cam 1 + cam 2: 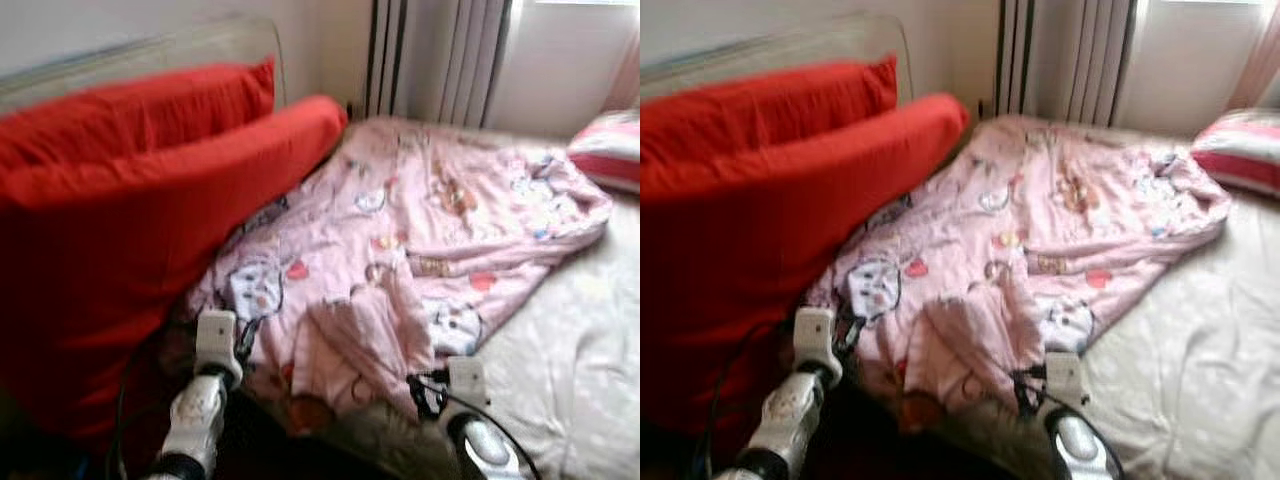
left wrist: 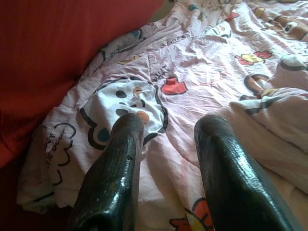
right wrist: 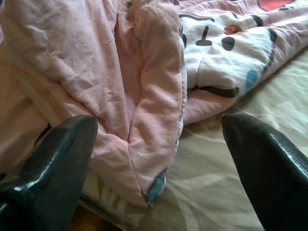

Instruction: Clean up the room

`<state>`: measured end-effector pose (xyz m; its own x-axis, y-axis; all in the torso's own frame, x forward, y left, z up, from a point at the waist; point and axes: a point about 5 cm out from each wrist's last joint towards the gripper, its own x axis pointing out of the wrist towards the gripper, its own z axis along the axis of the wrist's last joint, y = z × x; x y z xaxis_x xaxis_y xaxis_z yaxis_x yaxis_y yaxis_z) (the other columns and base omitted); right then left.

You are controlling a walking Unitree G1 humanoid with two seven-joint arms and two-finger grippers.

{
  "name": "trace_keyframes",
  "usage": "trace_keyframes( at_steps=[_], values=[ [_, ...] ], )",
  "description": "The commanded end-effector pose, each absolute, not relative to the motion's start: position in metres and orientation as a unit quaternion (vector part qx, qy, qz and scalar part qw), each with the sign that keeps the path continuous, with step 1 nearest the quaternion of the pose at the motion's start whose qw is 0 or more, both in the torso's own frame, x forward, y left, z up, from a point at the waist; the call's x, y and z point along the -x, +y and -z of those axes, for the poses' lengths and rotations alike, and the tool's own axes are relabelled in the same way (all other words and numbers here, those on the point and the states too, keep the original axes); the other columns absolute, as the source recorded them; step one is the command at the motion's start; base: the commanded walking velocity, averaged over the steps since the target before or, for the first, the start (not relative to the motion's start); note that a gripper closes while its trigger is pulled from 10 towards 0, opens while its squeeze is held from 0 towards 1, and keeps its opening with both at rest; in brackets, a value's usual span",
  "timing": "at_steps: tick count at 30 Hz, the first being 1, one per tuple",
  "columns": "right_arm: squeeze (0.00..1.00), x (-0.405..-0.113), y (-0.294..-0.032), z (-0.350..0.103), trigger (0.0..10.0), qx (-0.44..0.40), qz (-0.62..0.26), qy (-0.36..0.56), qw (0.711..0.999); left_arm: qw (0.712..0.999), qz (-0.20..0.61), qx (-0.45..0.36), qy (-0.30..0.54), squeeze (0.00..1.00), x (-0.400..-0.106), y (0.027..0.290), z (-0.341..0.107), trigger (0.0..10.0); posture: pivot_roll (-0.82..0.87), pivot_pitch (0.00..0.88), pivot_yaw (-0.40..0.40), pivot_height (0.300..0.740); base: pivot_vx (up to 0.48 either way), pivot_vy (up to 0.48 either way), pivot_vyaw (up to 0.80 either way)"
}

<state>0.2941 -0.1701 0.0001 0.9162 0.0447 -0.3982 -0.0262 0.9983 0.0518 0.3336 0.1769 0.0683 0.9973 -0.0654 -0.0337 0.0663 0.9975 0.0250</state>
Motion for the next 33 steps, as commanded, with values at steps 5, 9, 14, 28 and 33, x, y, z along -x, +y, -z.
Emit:
trace_keyframes(
  at_steps=[5, 9, 14, 28, 33],
  values=[
    [0.00, -0.2942, -0.1701, -0.0011, 10.0, -0.013, -0.028, 0.198, 0.980, 0.999, 0.027, -0.012, 0.023, 0.00, -0.3319, 0.1807, -0.0661, 10.0, -0.04, 0.012, 0.025, 0.602, 0.049, 0.000, 0.32],
    [0.00, -0.2936, -0.1708, -0.0001, 10.0, -0.022, -0.022, 0.202, 0.979, 0.999, 0.027, -0.012, 0.025, 0.00, -0.3321, 0.1810, -0.0659, 10.0, -0.04, 0.006, 0.025, 0.602, 0.255, 0.000, 0.40],
    [0.00, -0.2944, -0.1703, -0.0007, 10.0, -0.017, -0.023, 0.202, 0.979, 0.999, 0.027, -0.014, 0.026, 0.00, -0.3321, 0.1829, -0.0659, 10.0, -0.04, 0.003, 0.026, 0.602, 0.268, 0.000, 0.00],
    [0.00, -0.2952, -0.1677, -0.0016, 10.0, -0.003, -0.038, 0.200, 0.979, 0.999, 0.024, -0.015, 0.021, 0.00, -0.3329, 0.1838, -0.0679, 10.0, -0.04, 0.013, 0.024, 0.602, 0.297, 0.000, 0.23],
    [0.00, -0.2946, -0.1688, -0.0009, 10.0, -0.013, -0.022, 0.201, 0.979, 0.999, 0.024, -0.012, 0.020, 0.00, -0.3322, 0.1838, -0.0675, 10.0, -0.04, 0.013, 0.024, 0.602, 0.000, 0.000, 0.00]
  ],
)
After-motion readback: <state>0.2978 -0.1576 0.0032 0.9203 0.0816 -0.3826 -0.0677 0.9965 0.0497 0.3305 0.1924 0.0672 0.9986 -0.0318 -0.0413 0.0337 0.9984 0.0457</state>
